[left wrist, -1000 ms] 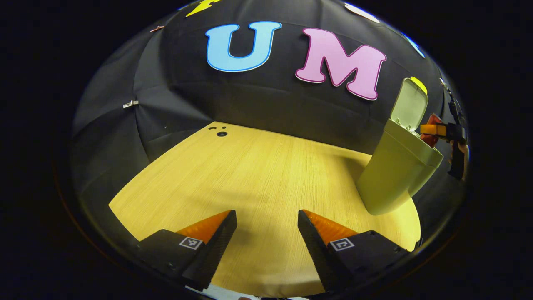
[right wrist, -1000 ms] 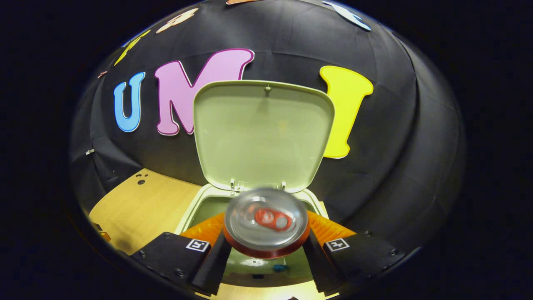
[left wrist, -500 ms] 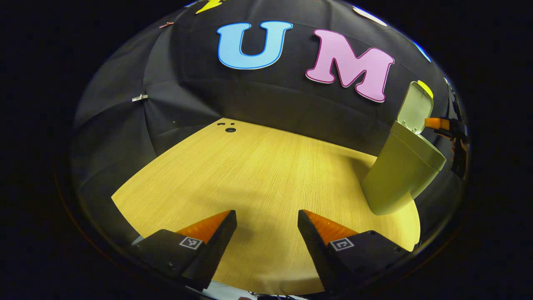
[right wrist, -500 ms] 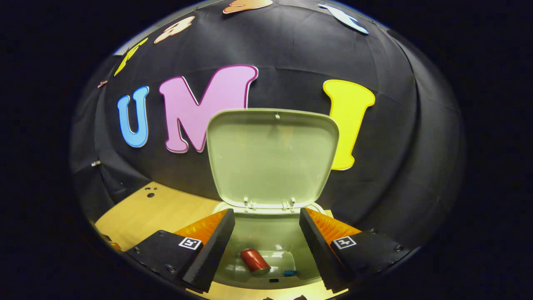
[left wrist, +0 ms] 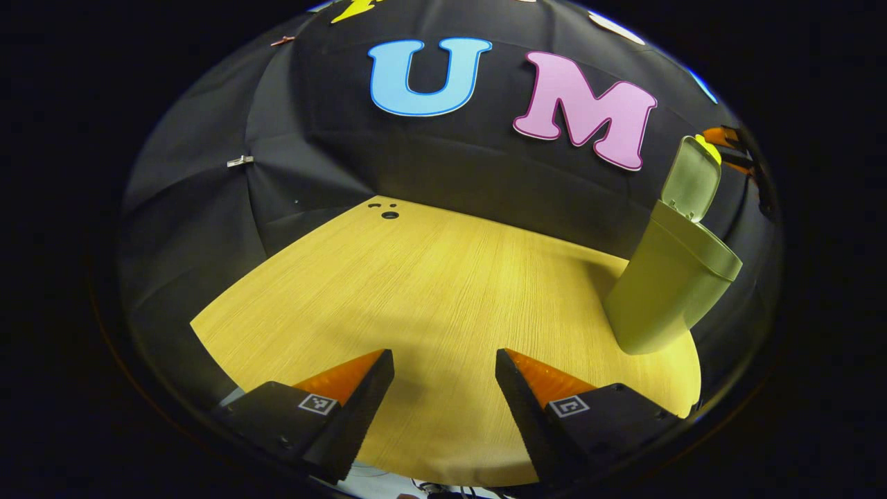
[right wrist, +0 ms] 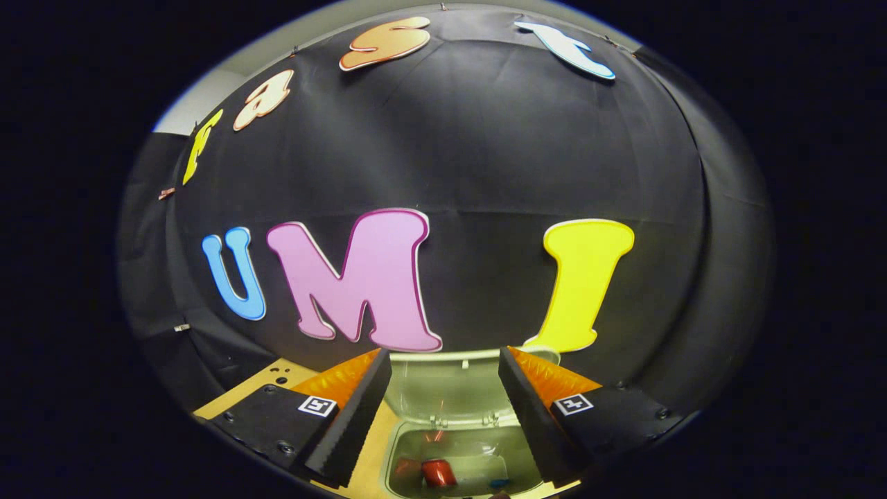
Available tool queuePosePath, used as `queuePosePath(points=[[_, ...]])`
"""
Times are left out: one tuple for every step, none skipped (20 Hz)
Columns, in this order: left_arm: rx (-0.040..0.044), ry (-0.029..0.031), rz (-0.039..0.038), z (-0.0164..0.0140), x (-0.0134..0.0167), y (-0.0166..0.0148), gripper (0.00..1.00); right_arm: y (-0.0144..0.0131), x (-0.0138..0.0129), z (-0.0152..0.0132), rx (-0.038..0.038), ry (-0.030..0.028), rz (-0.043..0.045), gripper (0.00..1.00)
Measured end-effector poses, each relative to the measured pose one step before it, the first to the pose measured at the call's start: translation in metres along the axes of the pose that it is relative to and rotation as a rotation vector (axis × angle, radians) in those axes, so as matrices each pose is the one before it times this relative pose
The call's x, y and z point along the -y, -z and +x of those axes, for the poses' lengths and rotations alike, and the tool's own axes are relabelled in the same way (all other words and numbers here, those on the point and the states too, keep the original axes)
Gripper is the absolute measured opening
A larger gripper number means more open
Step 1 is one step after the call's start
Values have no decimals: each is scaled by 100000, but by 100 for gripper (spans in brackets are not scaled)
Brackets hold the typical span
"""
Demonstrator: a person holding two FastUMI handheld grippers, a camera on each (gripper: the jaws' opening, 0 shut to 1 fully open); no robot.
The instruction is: Press the lid of the desktop garbage bin to open it, pick up the crumpled paper on the desktop and throw it into the bin, then pick up the pop can on the desktop and drop it into the bin, and finally close the garbage bin lid.
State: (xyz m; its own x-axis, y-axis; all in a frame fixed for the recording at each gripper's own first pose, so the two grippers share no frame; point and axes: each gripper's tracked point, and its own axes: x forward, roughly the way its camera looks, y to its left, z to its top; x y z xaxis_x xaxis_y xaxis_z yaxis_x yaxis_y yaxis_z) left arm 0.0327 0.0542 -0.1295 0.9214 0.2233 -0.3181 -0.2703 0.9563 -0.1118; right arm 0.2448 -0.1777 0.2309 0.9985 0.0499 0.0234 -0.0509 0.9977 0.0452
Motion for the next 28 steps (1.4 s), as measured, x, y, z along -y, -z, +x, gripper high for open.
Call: queuePosePath(points=[[-405,-603,-626,-175,-182,404,95,-839,440,804,422,725,-2310,97],[-479,-852,-689,-186,-236,303,95,-474,166,826,-816,362,-1877,97],[-382,-1160,-460,-278,-398,395,95,-396,367,890,-1060,1086,-801,100],[-56,-1183,4,-250,-369,211,95,-307,116,892,-496,370,-65,97],[475,-1146,34,-216,-258,90,95,-138,4,926,-660,-5,84,98],[702,-975,-290,-247,-351,-42,95,214,-114,880,-1536,-466,-119,98],[330,-810,-655,-285,-218,108,95,260,-207,857,-1830,-980,-537,97],[101,-756,-898,-243,-286,65,95,805,-292,710,-3344,-908,-1123,98],[223,-591,-876,-203,-263,102,95,714,-292,643,-2956,-1070,-730,98],[235,-923,-671,-206,-300,19,95,595,-454,590,-2382,-1244,22,98],[133,-999,-721,-125,-344,117,95,772,-359,389,-2659,-995,-420,98],[82,-769,-915,-156,-281,3,95,1274,211,998,-2229,-35,-1443,98],[41,-634,-976,20,-249,128,95,495,121,154,-1324,509,-1569,98],[-9,-274,-823,-68,-136,87,95,452,-98,67,-1232,62,-1036,98],[-84,-173,-490,-143,-32,165,95,-63,-84,-164,357,-103,1125,98],[-62,-74,-36,-159,-100,119,95,245,62,-2,-933,577,813,98],[-150,87,240,-101,-84,183,95,237,-27,-234,-1106,-316,558,97],[-82,522,437,-72,75,111,95,307,59,-382,-977,-346,1146,98],[7,324,723,-97,102,67,95,422,-32,-439,-910,-304,1167,98],[85,399,995,-92,57,37,95,563,-58,-549,-575,-343,1099,98],[68,451,780,-156,80,241,95,659,-60,-600,-814,-273,1340,98],[-88,497,719,-110,94,118,95,894,62,-815,-1284,258,2253,98],[-147,585,316,-155,12,274,95,944,230,-614,-1486,828,815,98],[-230,884,126,-13,143,199,95,1188,202,-603,-1118,501,-338,98],[-496,999,98,-15,262,280,95,1304,205,-524,-982,891,-1196,98],[-507,861,264,-73,112,221,95,1438,159,-358,-997,866,-1219,98],[-445,715,510,-198,75,307,95,1468,108,-358,-1445,893,-1261,98],[-396,710,712,-103,20,187,95,1512,-38,-473,-1838,825,-1046,98]])
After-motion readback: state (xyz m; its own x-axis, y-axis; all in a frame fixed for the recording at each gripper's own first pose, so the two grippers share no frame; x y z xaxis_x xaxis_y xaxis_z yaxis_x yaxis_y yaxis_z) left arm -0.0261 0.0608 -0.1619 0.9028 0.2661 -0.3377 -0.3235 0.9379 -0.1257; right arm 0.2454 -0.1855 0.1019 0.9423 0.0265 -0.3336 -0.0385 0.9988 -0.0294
